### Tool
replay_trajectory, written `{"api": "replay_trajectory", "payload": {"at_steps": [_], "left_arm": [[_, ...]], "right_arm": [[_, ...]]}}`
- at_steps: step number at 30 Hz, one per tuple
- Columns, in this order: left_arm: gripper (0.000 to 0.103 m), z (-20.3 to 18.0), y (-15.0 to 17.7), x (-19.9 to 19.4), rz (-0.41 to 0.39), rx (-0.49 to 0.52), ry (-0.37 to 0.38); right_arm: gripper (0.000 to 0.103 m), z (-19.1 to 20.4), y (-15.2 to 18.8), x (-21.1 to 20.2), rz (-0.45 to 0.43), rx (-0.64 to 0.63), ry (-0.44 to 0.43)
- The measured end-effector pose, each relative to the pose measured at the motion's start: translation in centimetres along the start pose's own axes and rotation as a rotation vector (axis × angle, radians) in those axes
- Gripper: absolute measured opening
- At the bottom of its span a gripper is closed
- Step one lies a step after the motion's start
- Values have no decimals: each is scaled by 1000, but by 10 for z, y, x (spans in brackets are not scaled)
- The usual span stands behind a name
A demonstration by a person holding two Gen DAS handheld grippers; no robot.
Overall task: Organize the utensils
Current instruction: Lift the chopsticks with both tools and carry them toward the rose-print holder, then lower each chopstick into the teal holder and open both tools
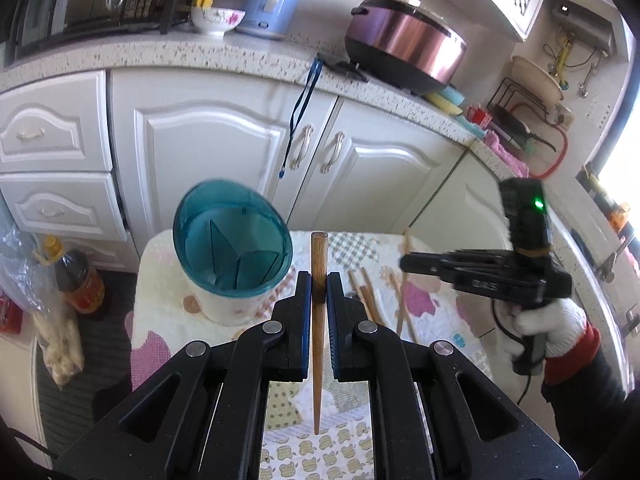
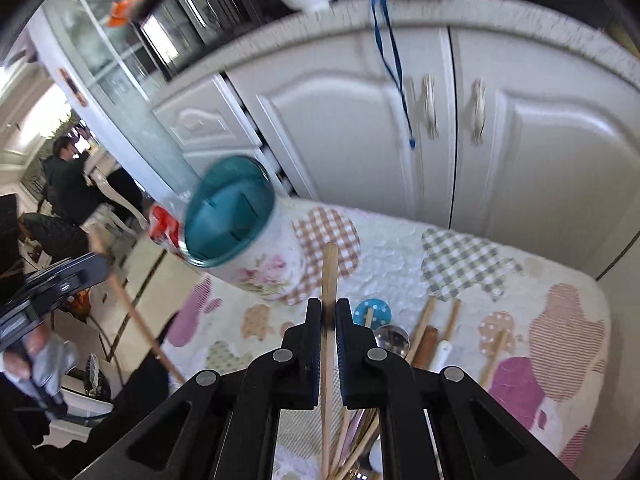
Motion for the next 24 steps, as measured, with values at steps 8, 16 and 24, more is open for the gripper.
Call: {"api": "replay_trajectory", "payload": {"at_steps": [8,16,24], "left_arm": [[6,11,-33,-34,-88,-24,-20],[6,34,-86,-60,-272,-60,-143],[6,55,-121,-38,-371,-61,-279]], "right_arm": [[6,35,-17,-54,-103,-86,-38],[6,78,-82,-76,-230,-179,-70],[6,101,-153,-38,-310,-202,-48]]}}
Point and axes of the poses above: each gripper's, at about its wrist camera, not at the fingertips, and x roughly the way its jaws point, z to its left, y to its underside, the point moved 4 cm from there along x, roughly the way its jaws point, and after that the axes turned 11 degrees about -y, right-handed, at the moved point
